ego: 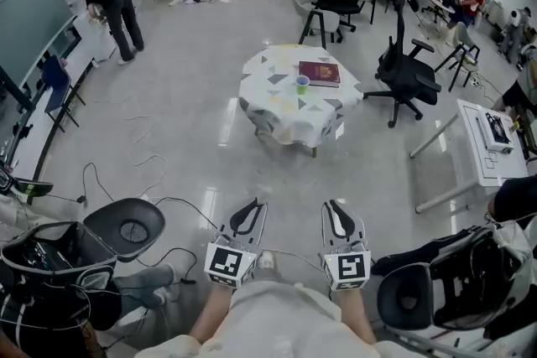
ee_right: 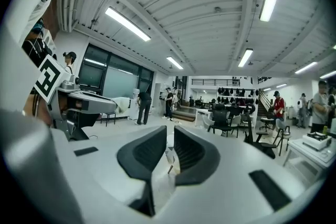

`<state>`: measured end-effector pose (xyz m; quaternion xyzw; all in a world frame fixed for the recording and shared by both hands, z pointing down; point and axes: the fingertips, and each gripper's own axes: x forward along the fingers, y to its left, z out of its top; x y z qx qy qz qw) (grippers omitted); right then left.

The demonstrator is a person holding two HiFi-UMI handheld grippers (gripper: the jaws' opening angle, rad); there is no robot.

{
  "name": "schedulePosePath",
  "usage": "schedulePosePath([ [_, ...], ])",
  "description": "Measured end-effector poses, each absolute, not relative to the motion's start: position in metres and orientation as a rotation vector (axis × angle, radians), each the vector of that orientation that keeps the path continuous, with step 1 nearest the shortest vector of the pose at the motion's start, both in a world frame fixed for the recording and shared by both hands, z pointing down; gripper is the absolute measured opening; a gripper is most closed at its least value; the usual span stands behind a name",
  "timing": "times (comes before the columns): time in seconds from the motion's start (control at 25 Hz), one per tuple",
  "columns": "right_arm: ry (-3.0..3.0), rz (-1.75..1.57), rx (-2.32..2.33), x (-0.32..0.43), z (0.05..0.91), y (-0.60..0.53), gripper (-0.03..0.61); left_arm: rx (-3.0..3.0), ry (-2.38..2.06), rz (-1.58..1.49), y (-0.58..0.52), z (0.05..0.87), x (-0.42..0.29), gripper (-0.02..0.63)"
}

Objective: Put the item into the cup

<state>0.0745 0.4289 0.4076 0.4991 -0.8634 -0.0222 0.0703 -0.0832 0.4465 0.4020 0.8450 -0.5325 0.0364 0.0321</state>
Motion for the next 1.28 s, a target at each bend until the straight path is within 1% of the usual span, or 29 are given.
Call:
schedulePosePath([
  [0.6,-2.518,-0.098,1.541,0.034,0.406,0.38,0.044,2.645,-1.577,0.064,0.386,0.4,-0.127,0.049],
  [1.28,-2.503,-0.093,1.581,0.029,0.402,0.31,0.044,2.68,-1.539,0.069,0.311,0.393,-0.125,0.049],
])
